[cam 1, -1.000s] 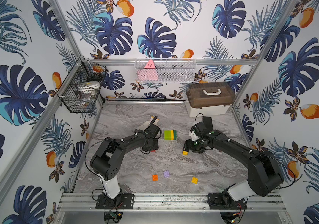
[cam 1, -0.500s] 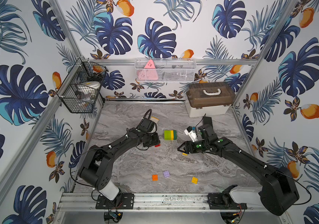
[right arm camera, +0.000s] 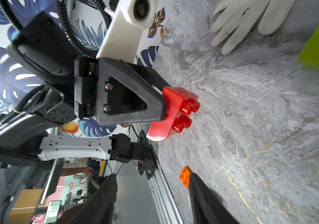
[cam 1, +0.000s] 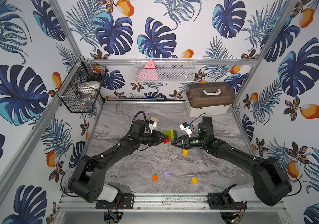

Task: Assemble the number 1 with lego
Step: Place the lego brick at the center of the board.

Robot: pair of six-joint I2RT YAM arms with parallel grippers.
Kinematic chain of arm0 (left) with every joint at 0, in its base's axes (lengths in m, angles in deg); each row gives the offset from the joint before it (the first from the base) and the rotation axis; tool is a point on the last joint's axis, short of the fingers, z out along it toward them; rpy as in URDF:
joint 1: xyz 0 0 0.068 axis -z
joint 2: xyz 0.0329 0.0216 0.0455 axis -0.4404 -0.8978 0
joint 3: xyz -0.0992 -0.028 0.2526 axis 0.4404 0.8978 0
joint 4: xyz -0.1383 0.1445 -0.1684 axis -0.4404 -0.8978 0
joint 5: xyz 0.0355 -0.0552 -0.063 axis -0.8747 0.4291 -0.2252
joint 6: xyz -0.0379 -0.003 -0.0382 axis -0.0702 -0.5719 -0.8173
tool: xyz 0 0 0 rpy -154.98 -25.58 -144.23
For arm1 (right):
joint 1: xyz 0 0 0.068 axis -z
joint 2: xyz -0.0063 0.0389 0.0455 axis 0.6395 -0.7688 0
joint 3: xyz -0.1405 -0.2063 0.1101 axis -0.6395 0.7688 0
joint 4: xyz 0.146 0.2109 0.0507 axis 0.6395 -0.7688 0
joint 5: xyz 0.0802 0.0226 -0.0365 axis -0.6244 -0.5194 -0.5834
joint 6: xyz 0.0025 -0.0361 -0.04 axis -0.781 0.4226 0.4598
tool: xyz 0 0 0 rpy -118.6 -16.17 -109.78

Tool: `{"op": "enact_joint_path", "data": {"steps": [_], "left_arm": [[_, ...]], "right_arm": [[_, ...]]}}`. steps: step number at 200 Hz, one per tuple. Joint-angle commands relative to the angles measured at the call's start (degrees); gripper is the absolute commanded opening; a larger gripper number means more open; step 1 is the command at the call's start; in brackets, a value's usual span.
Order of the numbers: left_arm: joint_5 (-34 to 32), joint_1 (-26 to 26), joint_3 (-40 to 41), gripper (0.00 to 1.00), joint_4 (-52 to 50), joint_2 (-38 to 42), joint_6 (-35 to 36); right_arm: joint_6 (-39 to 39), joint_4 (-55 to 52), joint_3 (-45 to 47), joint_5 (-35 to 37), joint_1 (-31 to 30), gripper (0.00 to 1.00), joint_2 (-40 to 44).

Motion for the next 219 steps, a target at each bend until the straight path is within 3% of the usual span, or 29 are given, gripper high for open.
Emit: {"op": "enact_joint_path", "data": {"steps": [1, 42, 75, 122, 176, 219], "left_arm": [[0.31, -0.21, 0.98, 0.21, 14.38, 1.53, -7.26], [-0.06, -0.22, 2.75, 0.21, 21.1, 2.49, -11.8], [0.44, -0.15, 3.88, 0.19, 23.71, 2.26, -13.35], [1.1, 0.05, 5.26, 0.17, 30.17, 0.74, -17.2], [0.85, 1.32, 6.42, 0.16, 35.85, -0.57, -20.5], [0.62, 1.95, 5.97, 0.15, 34.35, 0.1, -20.0]], "right_arm": [[-9.78, 10.45, 0.76, -2.4, 0.12, 0.63, -0.8], [-24.86, 27.12, 3.9, -2.86, 1.71, 0.63, -3.31], [-32.93, 37.46, 4.11, -3.83, 2.1, 0.58, -5.55], [-34.63, 38.55, 3.83, -3.28, 2.1, 0.58, -5.07], [-37.72, 42.41, 3.62, -2.3, 2.1, 0.46, -6.45], [-38.99, 43.83, 3.75, -1.64, 2.1, 0.46, -6.92]]}}
